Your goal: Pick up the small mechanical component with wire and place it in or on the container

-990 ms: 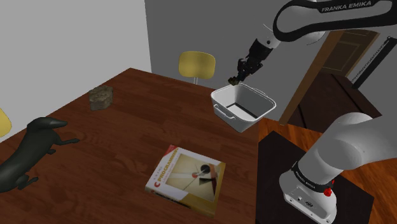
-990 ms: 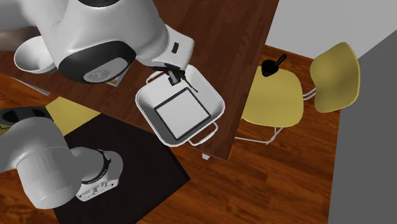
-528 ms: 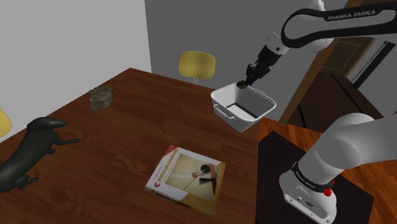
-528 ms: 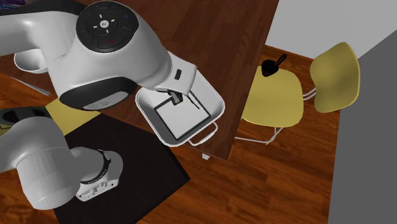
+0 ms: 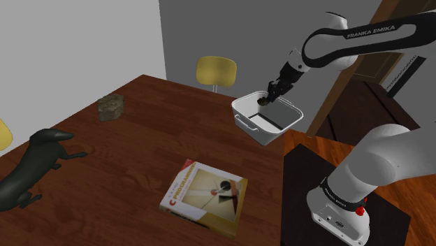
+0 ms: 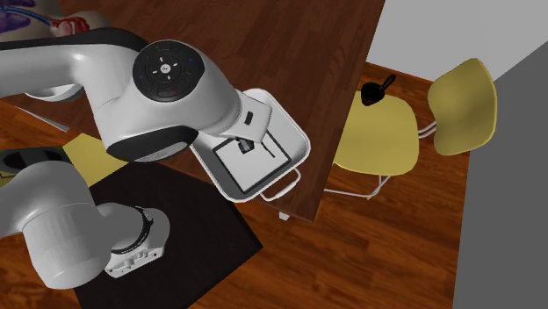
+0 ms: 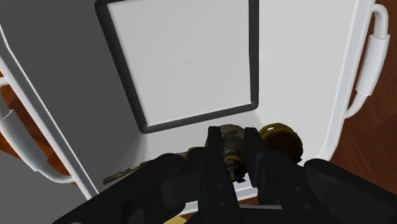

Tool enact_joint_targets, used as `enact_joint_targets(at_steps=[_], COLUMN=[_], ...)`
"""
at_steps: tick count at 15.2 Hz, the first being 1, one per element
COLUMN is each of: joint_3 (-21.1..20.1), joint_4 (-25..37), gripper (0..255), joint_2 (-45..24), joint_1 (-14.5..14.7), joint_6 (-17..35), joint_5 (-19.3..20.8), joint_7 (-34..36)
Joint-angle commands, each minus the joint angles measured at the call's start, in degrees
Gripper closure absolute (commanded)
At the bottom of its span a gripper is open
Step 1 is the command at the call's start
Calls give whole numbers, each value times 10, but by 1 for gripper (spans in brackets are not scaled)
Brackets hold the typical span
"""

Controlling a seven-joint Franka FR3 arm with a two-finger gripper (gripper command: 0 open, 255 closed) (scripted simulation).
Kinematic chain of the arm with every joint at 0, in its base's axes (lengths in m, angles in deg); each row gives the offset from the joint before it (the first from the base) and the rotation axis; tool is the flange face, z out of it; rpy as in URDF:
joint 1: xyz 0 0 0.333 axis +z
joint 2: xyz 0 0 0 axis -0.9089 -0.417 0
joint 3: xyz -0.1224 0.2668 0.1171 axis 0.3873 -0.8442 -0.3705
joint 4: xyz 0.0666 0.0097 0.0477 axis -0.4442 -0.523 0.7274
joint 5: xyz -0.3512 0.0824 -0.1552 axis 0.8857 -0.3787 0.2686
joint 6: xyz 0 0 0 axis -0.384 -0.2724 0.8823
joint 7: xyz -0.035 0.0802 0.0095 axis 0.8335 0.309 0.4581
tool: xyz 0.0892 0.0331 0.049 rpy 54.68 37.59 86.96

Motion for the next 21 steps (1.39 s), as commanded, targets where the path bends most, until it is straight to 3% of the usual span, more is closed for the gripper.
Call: enact_joint_targets(at_steps=[1,9,10,15,19,21], joint_3=[1,1,1,1,4,4], joint_4=[-9,-9,-9,-9,31,31], gripper=[255,255,0,0,0,0], joint_2=[-6,-6,-6,-6,44,44], joint_1=[1,1,1,1,-12,-13], joint_6=[15,15,15,15,-76,-76], joint_5=[-2,-2,-2,-2,13,13], joint_7=[-4,-4,-4,-4,4,4])
